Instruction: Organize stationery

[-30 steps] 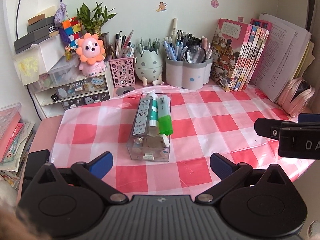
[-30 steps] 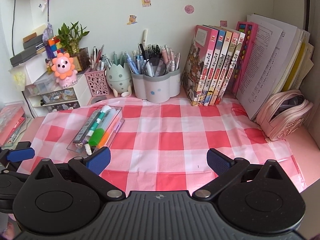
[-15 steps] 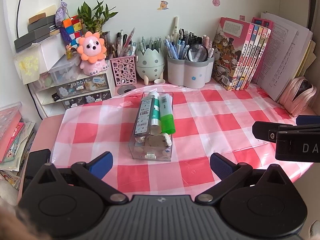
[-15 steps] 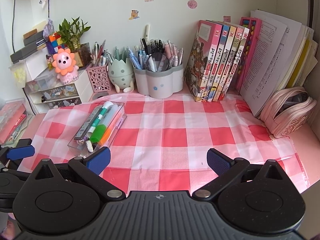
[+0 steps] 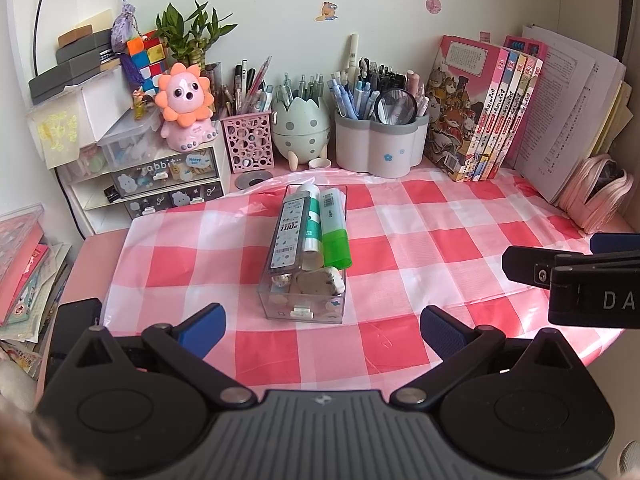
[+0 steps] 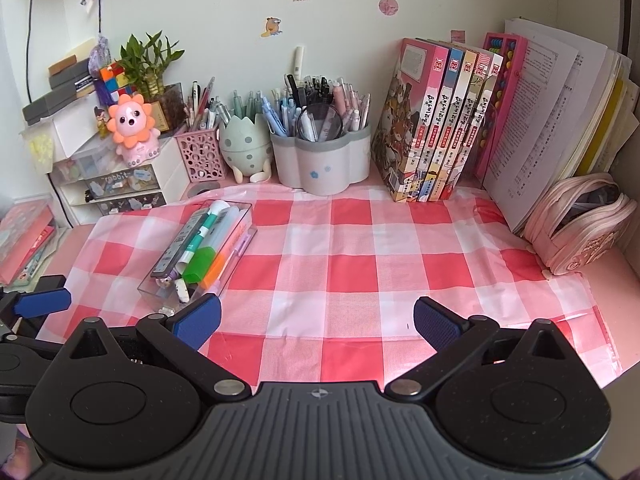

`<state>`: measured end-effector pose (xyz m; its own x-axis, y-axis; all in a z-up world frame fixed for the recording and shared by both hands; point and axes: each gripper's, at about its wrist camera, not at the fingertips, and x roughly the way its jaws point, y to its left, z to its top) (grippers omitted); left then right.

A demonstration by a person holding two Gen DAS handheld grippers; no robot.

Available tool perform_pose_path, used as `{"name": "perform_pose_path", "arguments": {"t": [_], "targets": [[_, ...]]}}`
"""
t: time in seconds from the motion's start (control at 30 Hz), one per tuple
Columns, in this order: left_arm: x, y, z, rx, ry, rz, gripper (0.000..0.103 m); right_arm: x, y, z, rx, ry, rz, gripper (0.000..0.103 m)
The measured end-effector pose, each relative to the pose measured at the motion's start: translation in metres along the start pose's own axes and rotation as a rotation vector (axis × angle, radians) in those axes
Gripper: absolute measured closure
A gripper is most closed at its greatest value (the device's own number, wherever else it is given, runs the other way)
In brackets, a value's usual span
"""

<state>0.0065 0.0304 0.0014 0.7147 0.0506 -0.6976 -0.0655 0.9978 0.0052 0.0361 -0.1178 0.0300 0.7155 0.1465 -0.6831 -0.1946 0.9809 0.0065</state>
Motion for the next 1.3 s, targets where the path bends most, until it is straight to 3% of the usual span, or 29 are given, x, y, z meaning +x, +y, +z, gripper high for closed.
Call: {"name": "perform_pose_path", "arguments": {"t": [1.3], "targets": [[0.0004,-0.0021,0.0023,0.000,0.003,0.001,0.021,0.0024,0.0019,-0.0002,-0.005,0.011,0.006,0.005]]}}
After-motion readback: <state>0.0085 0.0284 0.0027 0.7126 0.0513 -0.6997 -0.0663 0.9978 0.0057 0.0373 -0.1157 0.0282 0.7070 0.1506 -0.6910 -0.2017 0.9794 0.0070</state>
